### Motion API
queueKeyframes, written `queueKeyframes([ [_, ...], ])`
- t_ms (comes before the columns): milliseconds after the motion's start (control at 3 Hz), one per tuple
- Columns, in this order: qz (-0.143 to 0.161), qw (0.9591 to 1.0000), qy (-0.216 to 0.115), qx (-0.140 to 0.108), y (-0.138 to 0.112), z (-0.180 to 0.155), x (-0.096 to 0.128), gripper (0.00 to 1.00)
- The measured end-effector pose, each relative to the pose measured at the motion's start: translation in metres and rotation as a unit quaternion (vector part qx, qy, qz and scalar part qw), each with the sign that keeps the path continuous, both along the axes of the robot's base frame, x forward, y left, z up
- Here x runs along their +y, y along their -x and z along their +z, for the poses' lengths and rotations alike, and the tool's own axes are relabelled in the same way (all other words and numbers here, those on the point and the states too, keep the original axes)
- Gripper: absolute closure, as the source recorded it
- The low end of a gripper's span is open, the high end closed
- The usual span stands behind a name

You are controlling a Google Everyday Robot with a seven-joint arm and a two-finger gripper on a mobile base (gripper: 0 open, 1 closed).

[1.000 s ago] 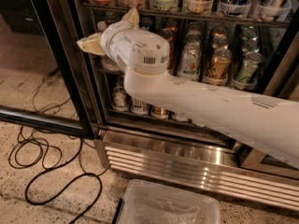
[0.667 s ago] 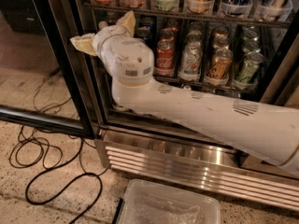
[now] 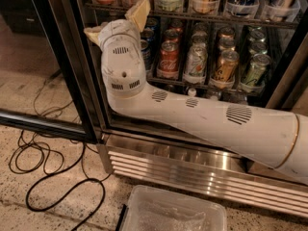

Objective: Pick coke can from top shelf of fridge

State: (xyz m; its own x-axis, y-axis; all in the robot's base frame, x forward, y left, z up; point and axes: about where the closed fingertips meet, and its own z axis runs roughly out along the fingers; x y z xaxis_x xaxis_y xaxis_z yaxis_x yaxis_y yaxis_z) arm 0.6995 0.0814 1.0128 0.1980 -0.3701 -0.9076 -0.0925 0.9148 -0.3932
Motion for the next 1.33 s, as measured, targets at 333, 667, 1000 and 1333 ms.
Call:
queueKeyframes([
  [333, 0.0, 1.0, 0.0, 0.0, 0.0, 0.0, 0.0, 0.0],
  [667, -0.023, 0.9993, -0.003, -0.027, -0.01, 0.007, 0.0, 0.0],
  [1000, -0.058, 0.9966, -0.025, -0.053, -0.019, 0.017, -0.004, 0.0],
  [1333, -0.074, 0.9939, -0.043, -0.07, -0.022, 0.025, -0.007, 0.0],
])
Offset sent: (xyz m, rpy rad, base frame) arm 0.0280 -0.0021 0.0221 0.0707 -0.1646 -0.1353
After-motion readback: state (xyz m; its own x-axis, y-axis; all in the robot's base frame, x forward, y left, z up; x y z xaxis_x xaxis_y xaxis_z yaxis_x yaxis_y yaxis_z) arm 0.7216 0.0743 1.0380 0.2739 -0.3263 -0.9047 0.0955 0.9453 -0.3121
